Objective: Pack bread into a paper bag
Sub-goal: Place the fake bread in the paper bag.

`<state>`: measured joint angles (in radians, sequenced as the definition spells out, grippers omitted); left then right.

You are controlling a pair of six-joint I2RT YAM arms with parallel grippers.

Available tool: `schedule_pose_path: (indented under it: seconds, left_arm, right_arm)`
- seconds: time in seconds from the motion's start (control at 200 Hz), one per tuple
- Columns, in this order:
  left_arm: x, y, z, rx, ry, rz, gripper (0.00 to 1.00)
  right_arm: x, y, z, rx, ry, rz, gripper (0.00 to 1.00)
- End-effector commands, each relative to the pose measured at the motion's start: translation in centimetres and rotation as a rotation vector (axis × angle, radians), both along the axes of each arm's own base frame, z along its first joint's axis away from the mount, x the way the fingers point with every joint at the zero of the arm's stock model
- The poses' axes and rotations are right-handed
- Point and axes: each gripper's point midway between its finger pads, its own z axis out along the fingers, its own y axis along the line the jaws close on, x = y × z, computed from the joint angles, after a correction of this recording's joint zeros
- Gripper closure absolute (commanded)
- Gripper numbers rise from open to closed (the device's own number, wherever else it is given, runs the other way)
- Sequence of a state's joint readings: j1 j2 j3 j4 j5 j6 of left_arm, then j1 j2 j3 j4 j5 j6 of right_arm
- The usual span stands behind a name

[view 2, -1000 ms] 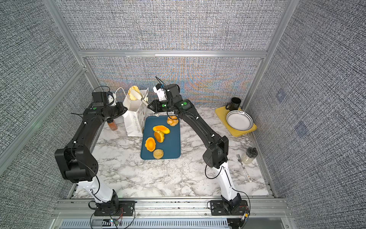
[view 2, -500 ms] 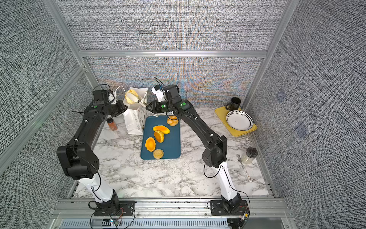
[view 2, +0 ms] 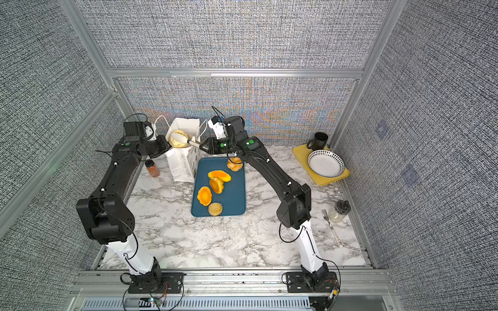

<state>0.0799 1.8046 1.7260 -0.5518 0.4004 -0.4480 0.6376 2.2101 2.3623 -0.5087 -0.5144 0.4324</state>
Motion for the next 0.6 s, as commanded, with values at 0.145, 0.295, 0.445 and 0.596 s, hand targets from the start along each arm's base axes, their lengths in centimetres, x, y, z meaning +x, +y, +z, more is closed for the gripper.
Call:
schedule_pose_path:
  seconds: [0.145, 0.295, 0.445, 0.596]
  left_arm:
    - [0.0, 0.5, -0.8, 0.010, 0.024, 0.014, 0.98]
    - [0.2, 0.7, -1.2, 0.011, 0.033, 0.022, 0.98]
    - [0.3, 0.7, -1.2, 0.014, 0.031, 0.026, 0.98]
    - [0.5, 1.2, -1.3, 0.029, 0.035, 0.051, 0.98]
  right_arm:
    - [0.4, -0.3, 2.8, 0.031, -0.101, -0.024, 0.62]
    - [0.6, -0.9, 3.4, 0.016, -0.131, -0.056, 0.62]
    - [0.8, -1.1, 3.6, 0.014, -0.144, -0.071, 0.62]
    - [0.7, -1.3, 4.3, 0.016, -0.167, -0.070, 0.62]
